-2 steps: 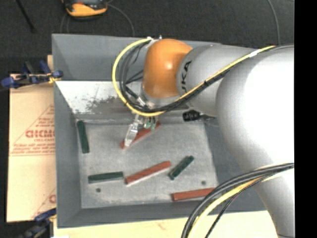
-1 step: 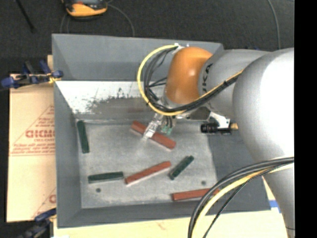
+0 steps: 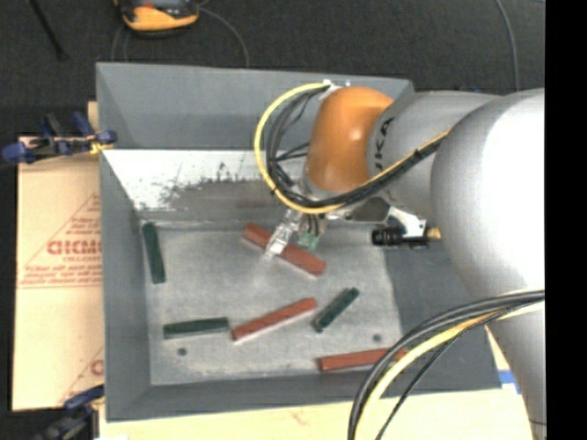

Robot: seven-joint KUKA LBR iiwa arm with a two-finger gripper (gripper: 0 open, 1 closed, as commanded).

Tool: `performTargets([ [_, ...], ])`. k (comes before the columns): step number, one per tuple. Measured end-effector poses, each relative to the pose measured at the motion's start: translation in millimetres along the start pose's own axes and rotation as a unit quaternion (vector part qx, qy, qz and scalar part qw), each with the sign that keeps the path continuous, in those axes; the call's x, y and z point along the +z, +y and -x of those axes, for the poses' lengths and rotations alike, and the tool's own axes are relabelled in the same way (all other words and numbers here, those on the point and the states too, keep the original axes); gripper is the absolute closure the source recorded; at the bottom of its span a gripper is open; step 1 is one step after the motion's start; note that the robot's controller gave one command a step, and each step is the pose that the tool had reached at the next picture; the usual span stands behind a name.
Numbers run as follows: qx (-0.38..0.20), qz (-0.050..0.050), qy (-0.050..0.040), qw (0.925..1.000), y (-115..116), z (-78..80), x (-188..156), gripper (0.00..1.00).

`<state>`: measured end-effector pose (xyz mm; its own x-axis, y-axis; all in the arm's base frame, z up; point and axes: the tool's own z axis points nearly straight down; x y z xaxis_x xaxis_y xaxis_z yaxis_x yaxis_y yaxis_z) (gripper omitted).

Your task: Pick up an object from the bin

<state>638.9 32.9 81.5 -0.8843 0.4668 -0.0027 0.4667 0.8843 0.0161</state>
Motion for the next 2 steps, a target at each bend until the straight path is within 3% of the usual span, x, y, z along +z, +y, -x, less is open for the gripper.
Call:
performTargets([
  [1, -0.021, -0.008, 0.0029, 0.9997, -2, -1.9, -31, 1.00],
  [2, 0.012, -0.006, -0.0006, 0.9999, 8, -1.6, -71, 1.00],
])
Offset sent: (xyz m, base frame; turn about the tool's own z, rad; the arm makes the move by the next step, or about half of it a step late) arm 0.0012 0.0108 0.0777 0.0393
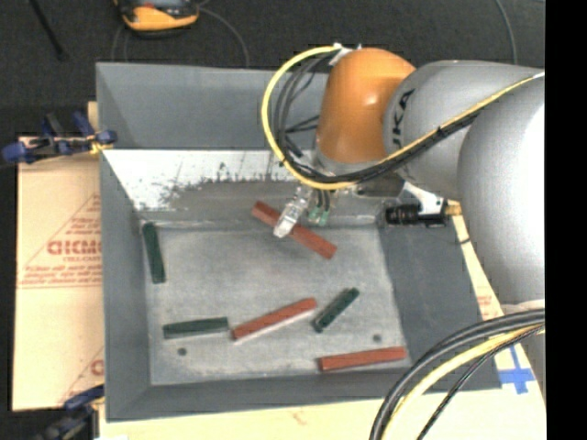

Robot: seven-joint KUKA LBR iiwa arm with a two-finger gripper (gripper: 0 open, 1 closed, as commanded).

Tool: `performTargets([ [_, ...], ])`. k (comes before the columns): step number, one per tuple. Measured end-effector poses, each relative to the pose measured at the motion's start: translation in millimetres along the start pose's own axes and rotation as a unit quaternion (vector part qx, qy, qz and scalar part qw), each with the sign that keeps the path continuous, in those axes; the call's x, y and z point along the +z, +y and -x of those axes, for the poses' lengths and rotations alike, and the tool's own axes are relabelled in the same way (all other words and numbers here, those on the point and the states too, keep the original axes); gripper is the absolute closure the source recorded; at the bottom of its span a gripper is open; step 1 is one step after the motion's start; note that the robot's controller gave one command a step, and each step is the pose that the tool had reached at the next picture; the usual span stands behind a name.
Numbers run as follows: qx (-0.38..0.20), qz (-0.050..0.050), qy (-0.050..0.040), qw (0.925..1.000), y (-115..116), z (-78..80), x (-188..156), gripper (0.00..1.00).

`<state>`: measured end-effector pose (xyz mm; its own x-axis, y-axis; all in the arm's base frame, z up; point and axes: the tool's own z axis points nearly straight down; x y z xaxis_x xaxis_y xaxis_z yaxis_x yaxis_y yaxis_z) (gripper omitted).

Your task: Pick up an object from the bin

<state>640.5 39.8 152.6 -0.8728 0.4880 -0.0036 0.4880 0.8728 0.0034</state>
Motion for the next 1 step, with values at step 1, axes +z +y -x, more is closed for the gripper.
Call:
performTargets([
  [1, -0.006, -0.001, 0.0018, 1.0000, -2.2, 3.1, -52.7, 1.00],
])
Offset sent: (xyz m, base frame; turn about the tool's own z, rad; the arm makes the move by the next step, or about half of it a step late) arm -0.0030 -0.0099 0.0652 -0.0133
